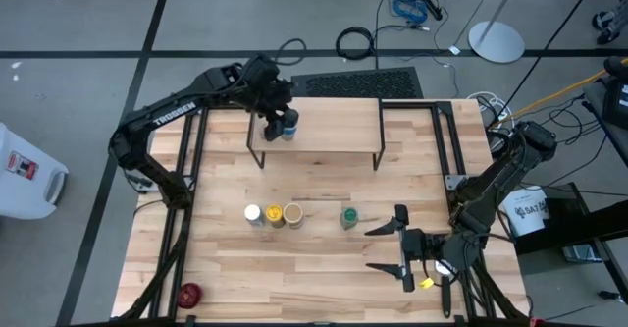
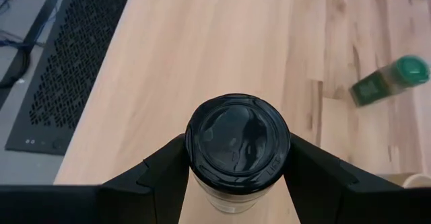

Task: Shelf spices
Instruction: Put the black seasoning bottle on the shelf

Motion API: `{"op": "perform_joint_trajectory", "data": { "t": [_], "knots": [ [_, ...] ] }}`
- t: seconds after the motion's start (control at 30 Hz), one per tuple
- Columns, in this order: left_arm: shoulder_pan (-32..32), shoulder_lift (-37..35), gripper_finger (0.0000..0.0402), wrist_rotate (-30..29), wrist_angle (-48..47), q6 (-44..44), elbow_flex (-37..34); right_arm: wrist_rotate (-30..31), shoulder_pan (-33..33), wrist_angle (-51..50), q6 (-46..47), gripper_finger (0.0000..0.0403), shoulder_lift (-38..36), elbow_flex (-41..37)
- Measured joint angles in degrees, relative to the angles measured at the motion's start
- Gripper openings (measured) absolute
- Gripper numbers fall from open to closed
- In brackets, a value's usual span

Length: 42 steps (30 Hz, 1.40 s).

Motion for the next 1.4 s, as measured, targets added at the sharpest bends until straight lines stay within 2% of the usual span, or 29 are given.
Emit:
{"op": "perform_joint_trajectory", "data": {
  "t": [0.73, 1.0, 1.17, 1.4],
  "knots": [
    [1.66, 0.02, 0.0218, -1.7, -0.77, 1.13, -0.41, 0.04, 0.0, 0.01, 0.42, 0.0315, 0.68, 0.0],
    [1.66, -0.22, 0.0218, -1.88, 2.18, 1.54, -4.81, 0.07, -0.03, 0.05, 0.42, 0.0315, 0.7, 0.0],
    [1.63, -0.14, 0.0218, -1.62, 4.77, 1.31, -5.35, 0.07, -0.04, 0.02, 0.42, 0.0315, 0.7, 0.0],
    [1.66, -0.31, 0.0218, -1.71, 3.81, 1.24, -5.4, 0.09, -0.04, 0.01, 0.41, 0.0315, 0.7, 0.0]
  ]
}}
